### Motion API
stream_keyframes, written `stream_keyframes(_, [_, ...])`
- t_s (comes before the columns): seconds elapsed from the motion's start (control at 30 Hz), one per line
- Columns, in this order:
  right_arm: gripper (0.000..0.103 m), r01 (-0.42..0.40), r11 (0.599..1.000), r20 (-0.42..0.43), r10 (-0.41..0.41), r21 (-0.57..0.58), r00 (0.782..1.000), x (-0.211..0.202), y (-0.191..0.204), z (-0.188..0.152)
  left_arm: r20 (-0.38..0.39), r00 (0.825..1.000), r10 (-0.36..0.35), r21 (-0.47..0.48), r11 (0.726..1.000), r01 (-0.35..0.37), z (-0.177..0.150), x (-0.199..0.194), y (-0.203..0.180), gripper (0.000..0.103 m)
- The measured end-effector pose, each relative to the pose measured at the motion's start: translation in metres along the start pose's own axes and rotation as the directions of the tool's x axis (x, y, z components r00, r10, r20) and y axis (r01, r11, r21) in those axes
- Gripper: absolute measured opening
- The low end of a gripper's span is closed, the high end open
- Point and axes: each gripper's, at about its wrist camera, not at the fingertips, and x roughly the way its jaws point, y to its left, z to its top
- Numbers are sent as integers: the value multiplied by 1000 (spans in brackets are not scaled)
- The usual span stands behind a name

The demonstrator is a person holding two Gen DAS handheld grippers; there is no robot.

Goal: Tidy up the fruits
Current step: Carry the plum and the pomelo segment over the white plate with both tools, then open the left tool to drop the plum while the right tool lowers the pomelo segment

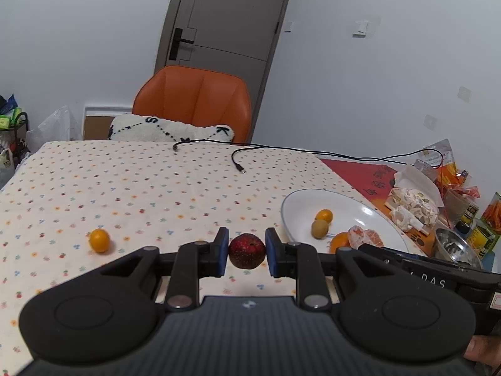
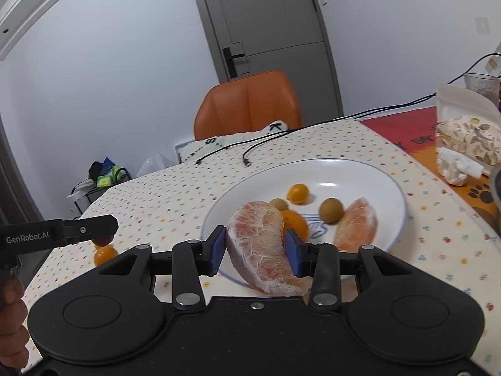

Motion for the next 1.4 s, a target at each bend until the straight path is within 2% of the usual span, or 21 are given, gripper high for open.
stream_keyframes(0.47, [39, 52, 998, 22, -53, 45, 998, -1, -28, 2, -14, 999, -45, 29, 999, 45, 4, 22, -28, 23])
stream_keyframes(0.67, [52, 53, 997, 62, -57, 61, 996, -5, -36, 6, -20, 998, -58, 42, 997, 59, 6, 30, -37, 23])
stream_keyframes(1.2, [52, 55, 995, 52, -60, 79, 997, -18, -41, -1, -25, 994, -108, 78, 991, 110, 12, 44, -70, 24])
stream_keyframes(1.33, [53, 57, 995, 53, -61, 77, 997, -21, -40, -1, -25, 994, -107, 69, 992, 109, 13, 45, -71, 30])
stream_keyframes(1.4, [53, 54, 995, 53, -59, 79, 997, -22, -39, -2, -38, 993, -107, 60, 992, 109, 13, 45, -68, 36])
